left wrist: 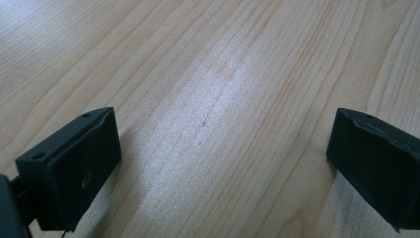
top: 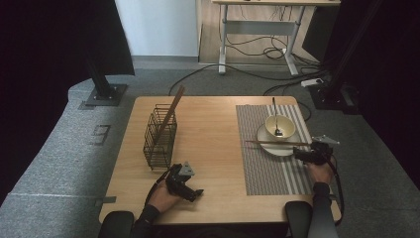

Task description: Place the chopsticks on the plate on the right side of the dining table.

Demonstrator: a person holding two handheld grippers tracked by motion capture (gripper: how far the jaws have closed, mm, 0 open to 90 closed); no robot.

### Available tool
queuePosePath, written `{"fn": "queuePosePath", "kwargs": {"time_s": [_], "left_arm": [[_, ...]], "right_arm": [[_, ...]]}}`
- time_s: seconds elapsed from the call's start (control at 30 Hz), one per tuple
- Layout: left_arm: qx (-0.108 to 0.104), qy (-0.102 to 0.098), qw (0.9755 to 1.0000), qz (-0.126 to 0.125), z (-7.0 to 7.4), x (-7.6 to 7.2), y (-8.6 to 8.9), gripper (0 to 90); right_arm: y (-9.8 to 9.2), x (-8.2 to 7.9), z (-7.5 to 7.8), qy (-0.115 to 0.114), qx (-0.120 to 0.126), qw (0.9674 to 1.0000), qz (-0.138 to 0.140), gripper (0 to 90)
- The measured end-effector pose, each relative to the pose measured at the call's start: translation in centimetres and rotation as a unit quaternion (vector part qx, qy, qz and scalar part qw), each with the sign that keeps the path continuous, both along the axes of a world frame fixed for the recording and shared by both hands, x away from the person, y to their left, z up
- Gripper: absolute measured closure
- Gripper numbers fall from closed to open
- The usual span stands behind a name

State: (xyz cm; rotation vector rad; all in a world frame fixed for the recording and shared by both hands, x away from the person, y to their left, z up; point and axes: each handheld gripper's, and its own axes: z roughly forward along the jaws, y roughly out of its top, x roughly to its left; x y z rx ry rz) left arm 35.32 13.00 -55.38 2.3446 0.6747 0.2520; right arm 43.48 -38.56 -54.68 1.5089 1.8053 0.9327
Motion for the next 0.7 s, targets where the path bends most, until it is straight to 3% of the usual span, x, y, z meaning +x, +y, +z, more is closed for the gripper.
{"fn": "queuePosePath", "kwargs": {"time_s": [0.7], "left_arm": [[0.0,0.0,1.0,0.0,0.0,0.0,0.0,0.0]], "right_arm": [[1.7,0.2,0.0,0.011,-0.013,0.9994,0.029,0.0]]}}
